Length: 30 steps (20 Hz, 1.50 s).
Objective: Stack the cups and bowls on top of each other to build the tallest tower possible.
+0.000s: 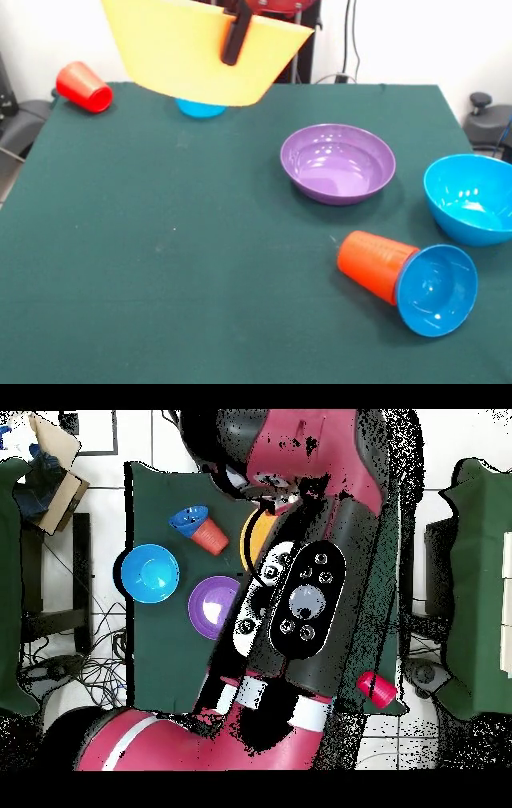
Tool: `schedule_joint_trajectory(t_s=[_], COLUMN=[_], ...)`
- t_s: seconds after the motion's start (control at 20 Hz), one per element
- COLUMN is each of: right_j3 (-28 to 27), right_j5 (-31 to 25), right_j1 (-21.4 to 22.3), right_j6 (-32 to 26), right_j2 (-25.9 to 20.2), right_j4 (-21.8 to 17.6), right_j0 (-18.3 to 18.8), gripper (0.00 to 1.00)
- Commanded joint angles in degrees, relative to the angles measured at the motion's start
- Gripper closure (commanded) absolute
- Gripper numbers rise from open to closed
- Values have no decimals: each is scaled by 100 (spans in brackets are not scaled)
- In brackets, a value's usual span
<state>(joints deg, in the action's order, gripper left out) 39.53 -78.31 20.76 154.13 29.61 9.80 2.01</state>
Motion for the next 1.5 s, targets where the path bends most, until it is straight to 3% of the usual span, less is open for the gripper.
schedule_joint_trajectory(t_s=[0.05, 0.1, 0.25, 0.45, 0.7, 1.0, 1.5], right_j3=[906, 930, 1140, 1258, 1031, 165, -90], right_j5=[600, 667, 1175, 1414, 1143, 809, 1112], right_j1=[132, 142, 244, 354, 609, 483, 323], right_j6=[-654, -668, -608, -420, -1092, -1538, -1287], right_j2=[-562, -574, -606, -624, -508, -590, -699], right_j4=[-334, -336, -356, -256, -451, -425, -379], right_j0=[135, 142, 123, 135, 334, 755, 851], gripper=[100, 0, 0, 0, 0, 0, 0])
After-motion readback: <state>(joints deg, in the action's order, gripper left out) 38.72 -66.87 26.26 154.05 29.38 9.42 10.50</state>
